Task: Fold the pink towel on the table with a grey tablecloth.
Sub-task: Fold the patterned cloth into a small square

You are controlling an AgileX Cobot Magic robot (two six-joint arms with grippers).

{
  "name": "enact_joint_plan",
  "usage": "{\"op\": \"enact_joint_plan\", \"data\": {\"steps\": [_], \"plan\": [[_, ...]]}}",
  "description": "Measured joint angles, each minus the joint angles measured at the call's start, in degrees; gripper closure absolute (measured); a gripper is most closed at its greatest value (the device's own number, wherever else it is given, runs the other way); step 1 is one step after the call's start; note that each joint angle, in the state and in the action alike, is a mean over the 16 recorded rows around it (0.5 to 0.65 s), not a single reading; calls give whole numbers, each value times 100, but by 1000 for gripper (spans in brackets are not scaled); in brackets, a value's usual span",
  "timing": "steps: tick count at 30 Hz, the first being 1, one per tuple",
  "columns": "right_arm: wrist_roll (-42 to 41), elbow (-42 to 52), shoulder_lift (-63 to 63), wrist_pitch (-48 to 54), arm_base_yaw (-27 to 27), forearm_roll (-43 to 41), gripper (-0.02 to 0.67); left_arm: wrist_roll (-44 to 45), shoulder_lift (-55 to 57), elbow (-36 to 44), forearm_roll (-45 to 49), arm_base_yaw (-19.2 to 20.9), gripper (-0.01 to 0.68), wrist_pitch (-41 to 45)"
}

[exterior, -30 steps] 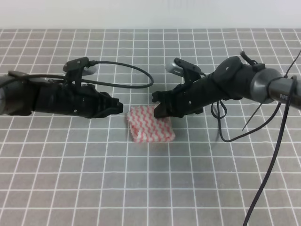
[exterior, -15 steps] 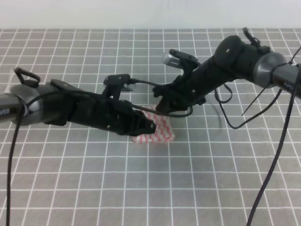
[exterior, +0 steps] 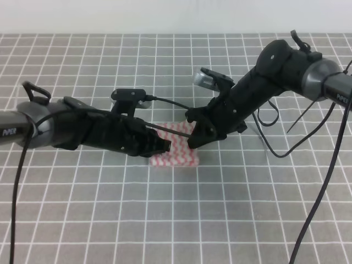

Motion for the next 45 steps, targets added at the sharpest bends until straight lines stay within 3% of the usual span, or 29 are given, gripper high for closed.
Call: {"op": "enact_joint_plan", "data": {"steps": [12, 21, 31, 38, 45], "plan": [[-6, 0, 50, 272, 0, -120, 664, 156, -2, -223, -73, 0, 677, -163], [2, -13, -90, -133, -2, -157, 664, 113, -35, -464, 52, 23, 677, 1], [12, -20, -149, -564, -151, -200, 664, -146, -376, -462, 371, 368, 677, 91], [-11, 114, -483, -563, -314, -440, 664, -149, -1290, 26, 497, 686, 677, -276], [-35, 667, -1507, -784, -388, -792, 664, -28, -2916, 1036, 438, 808, 676, -940]]}}
